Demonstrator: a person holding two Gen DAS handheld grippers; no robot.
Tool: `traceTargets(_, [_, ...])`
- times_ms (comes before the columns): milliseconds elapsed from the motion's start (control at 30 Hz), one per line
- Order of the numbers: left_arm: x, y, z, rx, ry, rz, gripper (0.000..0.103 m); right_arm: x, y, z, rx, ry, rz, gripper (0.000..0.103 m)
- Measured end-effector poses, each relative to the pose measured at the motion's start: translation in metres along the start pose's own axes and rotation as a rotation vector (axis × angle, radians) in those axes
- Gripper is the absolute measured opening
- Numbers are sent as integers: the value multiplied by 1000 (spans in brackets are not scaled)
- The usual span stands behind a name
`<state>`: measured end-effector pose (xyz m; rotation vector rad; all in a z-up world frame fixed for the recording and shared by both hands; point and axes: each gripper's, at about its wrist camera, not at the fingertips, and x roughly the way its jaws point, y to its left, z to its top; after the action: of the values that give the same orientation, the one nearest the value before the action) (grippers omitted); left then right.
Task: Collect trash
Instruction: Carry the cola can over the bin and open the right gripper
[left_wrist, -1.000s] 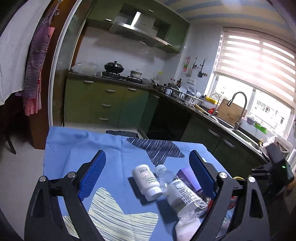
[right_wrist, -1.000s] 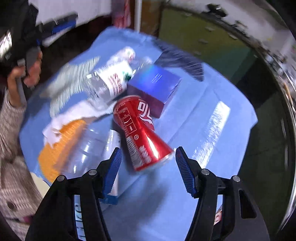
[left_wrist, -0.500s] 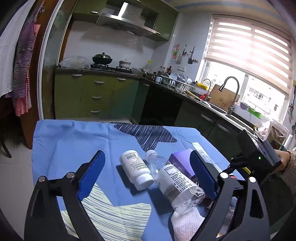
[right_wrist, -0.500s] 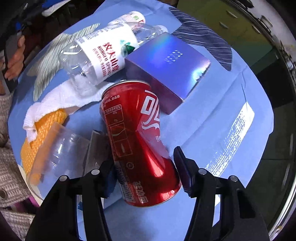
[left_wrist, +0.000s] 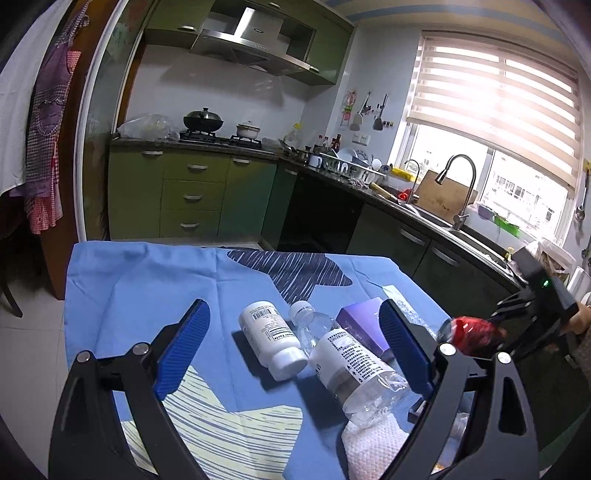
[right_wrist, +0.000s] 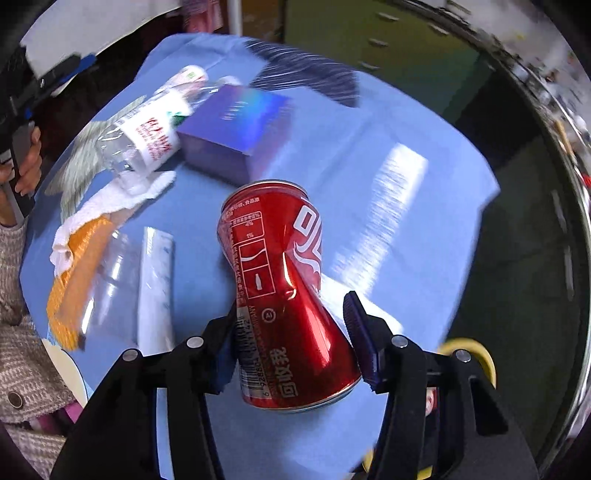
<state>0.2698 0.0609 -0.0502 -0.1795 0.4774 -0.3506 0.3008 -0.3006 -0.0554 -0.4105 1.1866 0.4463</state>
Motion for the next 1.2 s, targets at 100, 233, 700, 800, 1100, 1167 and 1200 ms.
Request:
traceTargets(100, [2,-4,-1,15,9,-2,88,-20,-34,-24,93,-19,-45,52])
traceTargets(233, [4,-8,-3,36,16,-7,88,-24,-82,-57,235,-6,-113,51])
traceTargets(700, [12,-12,-4,53,44,-7,88,40,-205,-159,623,135,-207,48])
traceTargets(800, [14,-14,-5,60,49,-6,88,48,-210,-163,642,149,-198,48])
traceTargets(1100, [16,-18,-8,79,58,-6,88,56,-214,-162,663,161,-196,48])
traceTargets(1167, [17,-18,-8,82,61,-6,88,55,-216,-164,673,158,-203,48])
traceTargets(1200, [17,-19,-9,83,62,-8,88,55,-217,-164,677,155,-204,48])
